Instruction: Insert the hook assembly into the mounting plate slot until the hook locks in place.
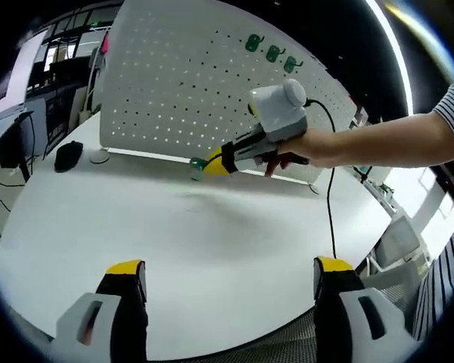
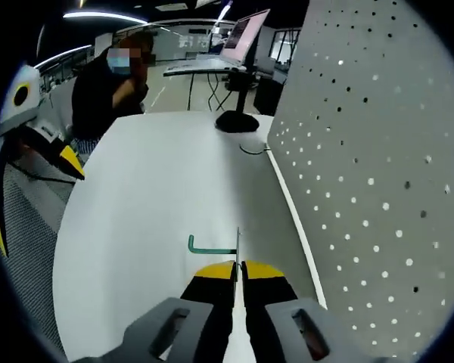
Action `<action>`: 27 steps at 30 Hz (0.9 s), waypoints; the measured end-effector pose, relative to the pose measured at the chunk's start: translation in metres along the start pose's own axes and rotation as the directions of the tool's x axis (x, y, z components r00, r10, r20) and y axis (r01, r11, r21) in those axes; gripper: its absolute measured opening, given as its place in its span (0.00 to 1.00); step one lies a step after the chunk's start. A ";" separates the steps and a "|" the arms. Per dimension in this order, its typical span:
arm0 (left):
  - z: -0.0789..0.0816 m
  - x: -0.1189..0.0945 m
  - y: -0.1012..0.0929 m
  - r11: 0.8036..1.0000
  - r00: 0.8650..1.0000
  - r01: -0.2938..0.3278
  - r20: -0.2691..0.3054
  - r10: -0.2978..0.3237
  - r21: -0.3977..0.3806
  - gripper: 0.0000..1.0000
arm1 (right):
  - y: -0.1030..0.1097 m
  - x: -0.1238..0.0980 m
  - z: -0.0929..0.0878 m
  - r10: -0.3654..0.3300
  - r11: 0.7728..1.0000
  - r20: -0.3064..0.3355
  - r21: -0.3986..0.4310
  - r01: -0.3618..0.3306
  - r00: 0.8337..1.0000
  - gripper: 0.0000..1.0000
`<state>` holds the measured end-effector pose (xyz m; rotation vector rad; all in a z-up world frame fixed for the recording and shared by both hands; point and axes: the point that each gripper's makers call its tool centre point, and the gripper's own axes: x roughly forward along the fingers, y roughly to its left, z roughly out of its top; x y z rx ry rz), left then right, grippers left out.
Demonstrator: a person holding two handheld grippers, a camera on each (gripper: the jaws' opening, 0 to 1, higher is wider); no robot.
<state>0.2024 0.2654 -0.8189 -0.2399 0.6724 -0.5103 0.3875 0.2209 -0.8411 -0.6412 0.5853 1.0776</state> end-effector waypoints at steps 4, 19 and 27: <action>0.006 -0.001 -0.006 1.000 1.000 0.024 0.002 -0.024 0.005 0.92 | -0.008 -0.020 0.002 -0.067 0.997 0.036 0.051 0.065 0.997 0.01; 0.064 -0.001 -0.014 0.996 0.996 0.090 0.018 -0.090 0.021 0.87 | 0.004 -0.110 -0.009 -0.379 0.900 0.193 0.304 0.312 0.905 0.01; 0.089 0.007 -0.050 0.981 0.981 0.194 0.018 -0.194 0.001 0.82 | 0.021 -0.153 -0.006 -0.506 0.814 0.255 0.458 0.358 0.824 0.01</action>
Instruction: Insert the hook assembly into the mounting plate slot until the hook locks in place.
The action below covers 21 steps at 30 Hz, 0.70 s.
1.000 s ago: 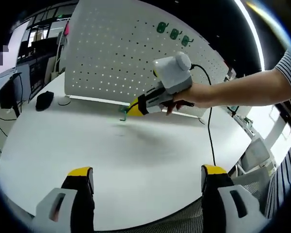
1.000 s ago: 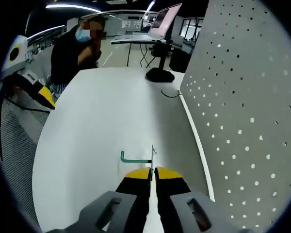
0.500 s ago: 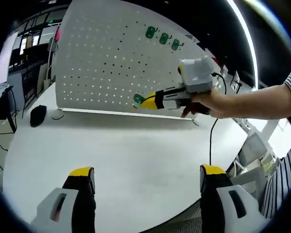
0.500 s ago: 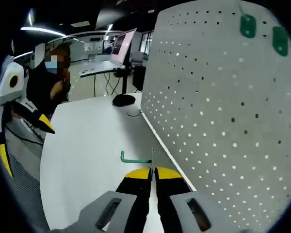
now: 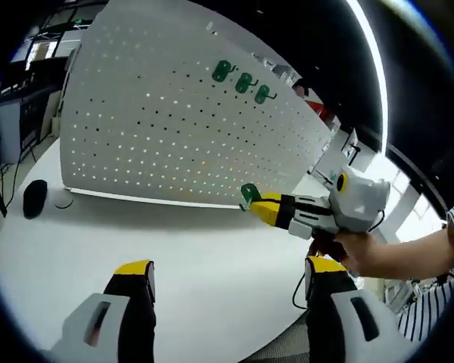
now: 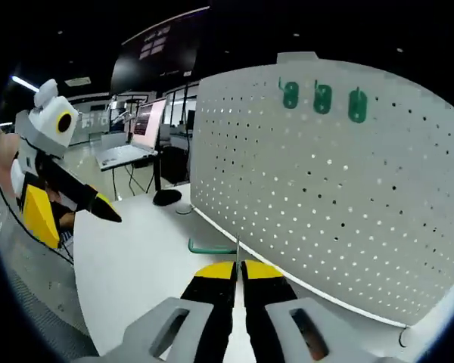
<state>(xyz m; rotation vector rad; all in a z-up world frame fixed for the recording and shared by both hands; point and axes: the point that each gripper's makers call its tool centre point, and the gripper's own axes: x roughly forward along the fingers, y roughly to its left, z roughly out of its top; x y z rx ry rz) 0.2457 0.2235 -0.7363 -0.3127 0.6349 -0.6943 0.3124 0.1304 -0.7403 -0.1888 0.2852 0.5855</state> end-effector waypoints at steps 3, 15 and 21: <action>0.007 0.004 -0.018 0.998 0.999 0.053 -0.004 -0.054 -0.030 0.80 | 0.001 -0.014 0.006 -0.022 1.000 0.030 0.015 0.021 0.999 0.01; 0.025 0.020 -0.055 0.979 0.986 0.169 0.012 -0.168 -0.119 0.56 | 0.018 -0.049 0.016 -0.073 0.990 0.121 0.131 0.057 0.990 0.01; 0.027 0.026 -0.065 0.973 0.979 0.203 0.011 -0.203 -0.110 0.47 | 0.021 -0.056 0.018 -0.079 0.987 0.139 0.151 0.058 0.987 0.01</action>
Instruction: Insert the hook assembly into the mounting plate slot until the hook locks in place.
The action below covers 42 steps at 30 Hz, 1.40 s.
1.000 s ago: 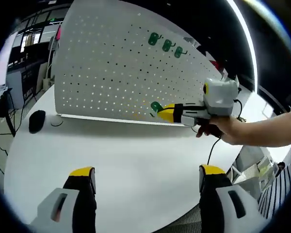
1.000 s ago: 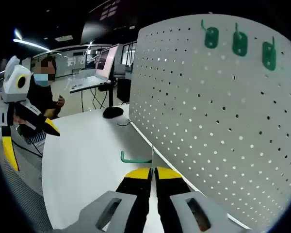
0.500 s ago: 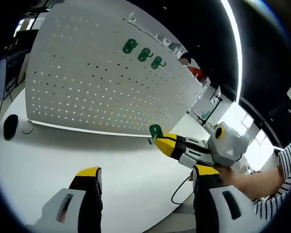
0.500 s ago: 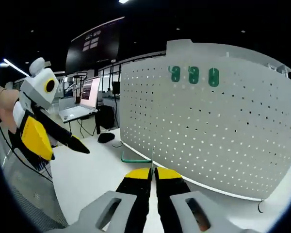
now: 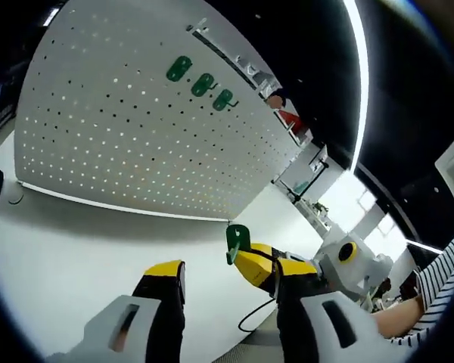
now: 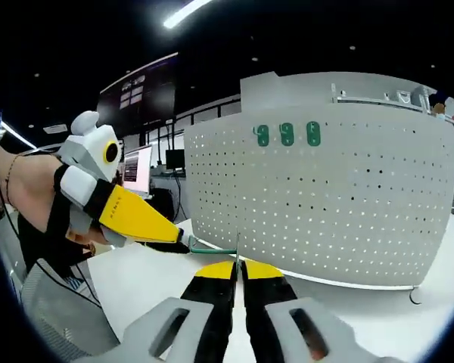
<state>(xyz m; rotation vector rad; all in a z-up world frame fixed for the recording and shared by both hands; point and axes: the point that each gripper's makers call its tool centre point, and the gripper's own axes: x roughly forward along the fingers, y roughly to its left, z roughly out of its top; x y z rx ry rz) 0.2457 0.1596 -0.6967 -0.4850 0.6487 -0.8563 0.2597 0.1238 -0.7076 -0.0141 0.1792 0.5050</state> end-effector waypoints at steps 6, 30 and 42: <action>0.003 0.006 -0.003 1.000 0.999 0.023 0.029 -0.024 0.013 0.36 | 0.000 -0.001 0.007 -0.001 0.999 0.021 0.048 0.000 1.000 0.01; 0.012 0.015 -0.015 0.998 0.995 0.052 0.084 -0.055 0.040 0.14 | 0.002 -0.007 0.013 -0.018 0.983 0.056 0.184 0.008 0.998 0.01; 0.013 0.016 -0.020 0.996 0.993 0.068 0.091 -0.073 0.054 0.05 | 0.006 -0.006 0.017 -0.009 0.980 0.066 0.199 -0.004 0.998 0.01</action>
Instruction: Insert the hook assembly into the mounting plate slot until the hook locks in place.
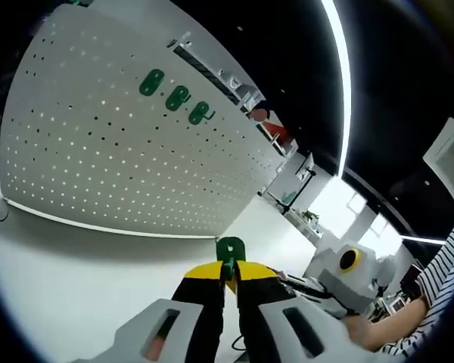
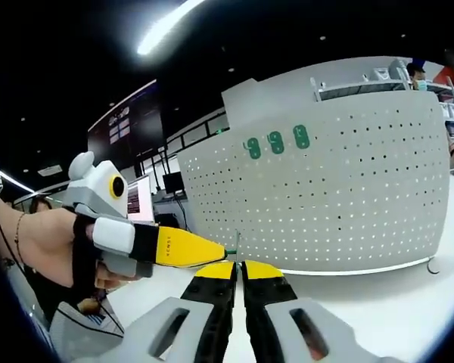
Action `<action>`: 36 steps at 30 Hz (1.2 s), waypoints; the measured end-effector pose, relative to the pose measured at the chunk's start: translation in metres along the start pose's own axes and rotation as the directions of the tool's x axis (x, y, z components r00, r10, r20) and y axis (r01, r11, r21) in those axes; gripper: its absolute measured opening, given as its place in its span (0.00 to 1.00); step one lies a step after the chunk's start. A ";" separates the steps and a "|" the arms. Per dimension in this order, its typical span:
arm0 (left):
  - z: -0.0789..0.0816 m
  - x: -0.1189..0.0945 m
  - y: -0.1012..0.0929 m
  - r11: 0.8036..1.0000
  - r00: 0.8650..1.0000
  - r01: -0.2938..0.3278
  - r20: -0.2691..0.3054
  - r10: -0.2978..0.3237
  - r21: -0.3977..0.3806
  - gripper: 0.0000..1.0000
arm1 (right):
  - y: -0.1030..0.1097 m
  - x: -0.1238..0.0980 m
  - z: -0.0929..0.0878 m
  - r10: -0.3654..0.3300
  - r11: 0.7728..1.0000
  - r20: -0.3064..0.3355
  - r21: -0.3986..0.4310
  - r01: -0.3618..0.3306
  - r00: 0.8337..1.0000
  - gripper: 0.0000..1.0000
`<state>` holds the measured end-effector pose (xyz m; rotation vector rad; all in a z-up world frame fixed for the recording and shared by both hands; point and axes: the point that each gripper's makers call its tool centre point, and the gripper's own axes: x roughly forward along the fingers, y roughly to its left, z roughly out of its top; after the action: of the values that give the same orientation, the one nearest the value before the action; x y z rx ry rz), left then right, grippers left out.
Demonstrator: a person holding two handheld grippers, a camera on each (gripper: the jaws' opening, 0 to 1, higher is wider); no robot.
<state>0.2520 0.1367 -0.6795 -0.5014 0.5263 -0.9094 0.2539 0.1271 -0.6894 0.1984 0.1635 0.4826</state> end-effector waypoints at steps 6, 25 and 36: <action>0.000 -0.001 -0.001 1.000 1.000 0.013 0.001 -0.013 -0.016 0.04 | 0.001 0.000 0.000 0.005 1.000 0.002 0.012 -0.005 1.000 0.01; 0.002 -0.004 0.005 0.999 1.000 0.000 0.012 0.000 -0.047 0.01 | 0.003 0.005 -0.002 0.040 0.997 -0.015 0.062 -0.039 0.999 0.02; 0.019 -0.018 0.031 0.988 0.987 -0.150 0.061 0.147 0.034 0.01 | -0.001 0.003 0.002 0.040 0.997 -0.056 0.076 -0.036 0.998 0.17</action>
<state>0.2735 0.1710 -0.6799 -0.4468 0.4855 -0.7586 0.2573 0.1271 -0.6883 0.2612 0.2345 0.5205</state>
